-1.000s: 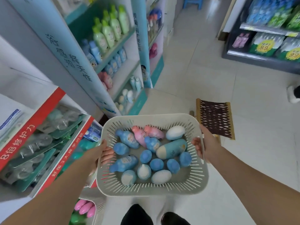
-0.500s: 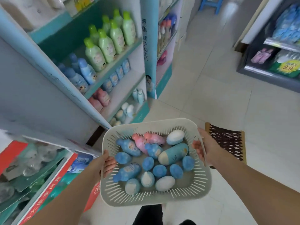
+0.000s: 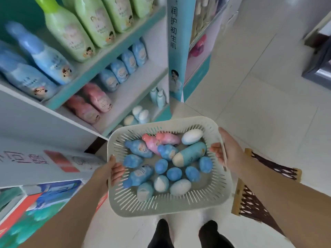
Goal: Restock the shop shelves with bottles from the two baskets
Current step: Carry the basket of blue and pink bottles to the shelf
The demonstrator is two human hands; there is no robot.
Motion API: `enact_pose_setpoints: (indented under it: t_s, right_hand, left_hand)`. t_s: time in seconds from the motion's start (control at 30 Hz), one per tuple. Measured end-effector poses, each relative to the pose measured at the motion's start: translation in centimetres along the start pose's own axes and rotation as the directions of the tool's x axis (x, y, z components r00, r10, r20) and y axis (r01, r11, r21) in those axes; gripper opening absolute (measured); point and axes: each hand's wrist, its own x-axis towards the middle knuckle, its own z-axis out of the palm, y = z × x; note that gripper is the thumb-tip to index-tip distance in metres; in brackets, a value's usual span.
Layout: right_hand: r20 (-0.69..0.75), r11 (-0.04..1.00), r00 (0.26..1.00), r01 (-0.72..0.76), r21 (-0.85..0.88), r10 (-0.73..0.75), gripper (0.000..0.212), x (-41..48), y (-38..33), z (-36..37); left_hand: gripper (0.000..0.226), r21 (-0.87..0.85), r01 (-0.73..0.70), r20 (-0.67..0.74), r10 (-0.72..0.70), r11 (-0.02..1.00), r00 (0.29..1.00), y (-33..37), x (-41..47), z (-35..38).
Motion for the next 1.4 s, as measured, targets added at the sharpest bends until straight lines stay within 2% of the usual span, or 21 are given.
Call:
enact_pose_setpoints:
  t_s: [0.13,0.37,0.6,0.77,1.07,1.2,1.33,1.4]
  right_hand:
    - [0.008,0.997,1.0,0.0,-0.078,0.001,0.061,5.9,-0.3,0.7]
    - [0.012,0.991,1.0,-0.004,-0.134,0.005,0.059,16.0,2.4,2.6]
    - [0.052,0.987,0.999,0.024,-0.156,-0.016,0.058,26.9,5.9,6.1]
    - [0.099,0.977,0.994,0.057,-0.206,-0.037,0.058,33.4,8.1,8.7]
    - [0.214,0.935,0.968,0.194,-0.297,-0.133,0.052,40.3,8.9,12.8]
    - [0.229,0.923,0.962,0.218,-0.318,-0.149,0.041,41.7,8.2,13.7]
    - [0.217,0.903,0.961,0.243,-0.354,-0.173,0.035,42.2,7.3,14.8]
    - [0.219,0.897,0.958,0.257,-0.36,-0.187,0.033,42.4,6.9,15.8]
  left_hand:
    - [0.046,-0.036,0.025,-0.066,-0.028,0.999,0.997,-2.8,5.0,1.1]
    - [0.044,-0.108,0.098,-0.058,-0.105,0.989,0.993,-8.1,14.1,2.0]
    - [0.046,-0.187,0.078,-0.118,-0.101,0.979,0.988,-13.5,23.6,1.1]
    - [0.044,-0.168,0.011,-0.214,-0.047,0.986,0.976,-16.3,29.3,0.4]
    - [0.039,-0.215,-0.027,-0.186,-0.014,0.976,0.982,-19.5,34.6,-0.9]
    - [0.036,-0.232,-0.018,-0.16,-0.02,0.973,0.987,-20.0,35.2,-1.0]
    - [0.033,-0.109,0.031,-0.078,-0.039,0.994,0.996,-19.6,35.1,-1.8]
    - [0.032,-0.034,0.015,-0.105,-0.018,0.999,0.994,-18.9,35.3,-2.4]
